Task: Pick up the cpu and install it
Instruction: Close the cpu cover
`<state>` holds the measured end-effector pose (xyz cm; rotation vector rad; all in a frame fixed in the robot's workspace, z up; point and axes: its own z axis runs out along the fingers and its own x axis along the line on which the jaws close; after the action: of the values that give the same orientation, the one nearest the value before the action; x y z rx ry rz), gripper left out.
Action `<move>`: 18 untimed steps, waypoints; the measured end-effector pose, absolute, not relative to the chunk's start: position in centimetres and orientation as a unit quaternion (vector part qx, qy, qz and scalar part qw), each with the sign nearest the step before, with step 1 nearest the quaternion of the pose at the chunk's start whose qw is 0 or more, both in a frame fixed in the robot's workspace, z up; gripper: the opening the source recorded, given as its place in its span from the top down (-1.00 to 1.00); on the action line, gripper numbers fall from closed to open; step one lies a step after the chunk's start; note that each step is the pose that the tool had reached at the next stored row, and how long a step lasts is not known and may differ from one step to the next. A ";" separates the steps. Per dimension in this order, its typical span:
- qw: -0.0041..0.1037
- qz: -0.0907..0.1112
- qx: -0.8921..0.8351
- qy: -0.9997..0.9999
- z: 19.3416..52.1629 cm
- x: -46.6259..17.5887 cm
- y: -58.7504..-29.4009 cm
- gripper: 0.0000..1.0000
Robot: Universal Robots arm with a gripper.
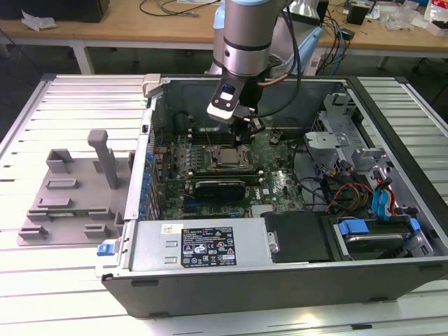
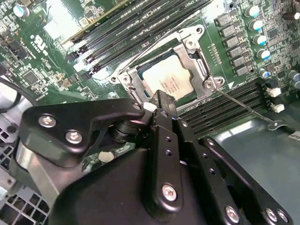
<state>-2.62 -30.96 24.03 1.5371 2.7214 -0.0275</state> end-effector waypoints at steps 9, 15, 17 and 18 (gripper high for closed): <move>0.009 -0.008 0.420 0.908 24.0 -2.6 -31.0 0.79; 0.009 -0.007 0.332 0.943 23.9 -2.6 -31.0 0.79; 0.010 -0.007 0.308 0.951 23.8 -2.6 -31.0 0.79; 0.010 -0.007 0.294 0.956 23.8 -2.6 -31.0 0.79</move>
<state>-2.64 -30.96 23.81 0.9175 2.9841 -0.0218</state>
